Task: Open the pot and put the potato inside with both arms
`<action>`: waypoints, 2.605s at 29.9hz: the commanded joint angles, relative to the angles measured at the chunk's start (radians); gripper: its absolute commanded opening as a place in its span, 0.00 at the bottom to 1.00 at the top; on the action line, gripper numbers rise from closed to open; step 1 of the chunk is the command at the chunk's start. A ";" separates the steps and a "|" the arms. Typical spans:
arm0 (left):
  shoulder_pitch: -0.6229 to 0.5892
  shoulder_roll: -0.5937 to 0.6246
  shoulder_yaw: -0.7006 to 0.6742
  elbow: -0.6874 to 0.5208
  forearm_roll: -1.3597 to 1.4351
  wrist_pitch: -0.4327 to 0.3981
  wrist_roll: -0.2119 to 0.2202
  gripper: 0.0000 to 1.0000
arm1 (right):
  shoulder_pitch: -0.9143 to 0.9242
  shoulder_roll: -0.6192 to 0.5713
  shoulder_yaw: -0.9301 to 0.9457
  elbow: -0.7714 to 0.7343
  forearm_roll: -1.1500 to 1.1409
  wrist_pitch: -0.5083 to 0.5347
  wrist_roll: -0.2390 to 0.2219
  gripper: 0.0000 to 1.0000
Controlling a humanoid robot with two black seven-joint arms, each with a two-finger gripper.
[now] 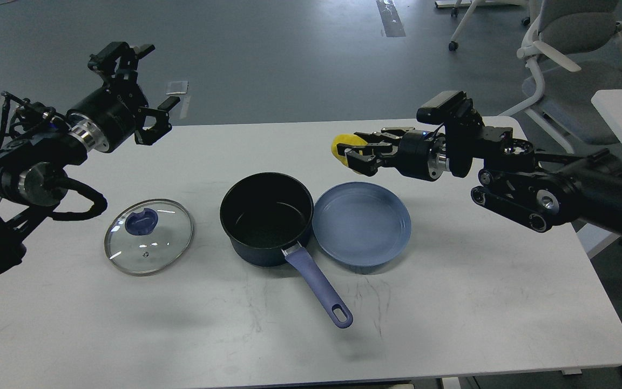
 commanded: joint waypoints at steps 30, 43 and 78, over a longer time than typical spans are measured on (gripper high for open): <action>0.002 0.028 -0.006 -0.037 0.018 0.006 -0.001 0.99 | 0.008 0.377 -0.054 -0.178 0.034 0.007 -0.005 0.34; 0.008 0.071 -0.013 -0.107 0.015 0.009 0.002 0.99 | -0.015 0.377 -0.062 -0.165 0.101 0.000 -0.009 1.00; 0.141 -0.116 -0.187 -0.088 0.000 0.022 0.000 0.99 | -0.176 0.175 0.533 -0.050 1.347 0.131 -0.100 1.00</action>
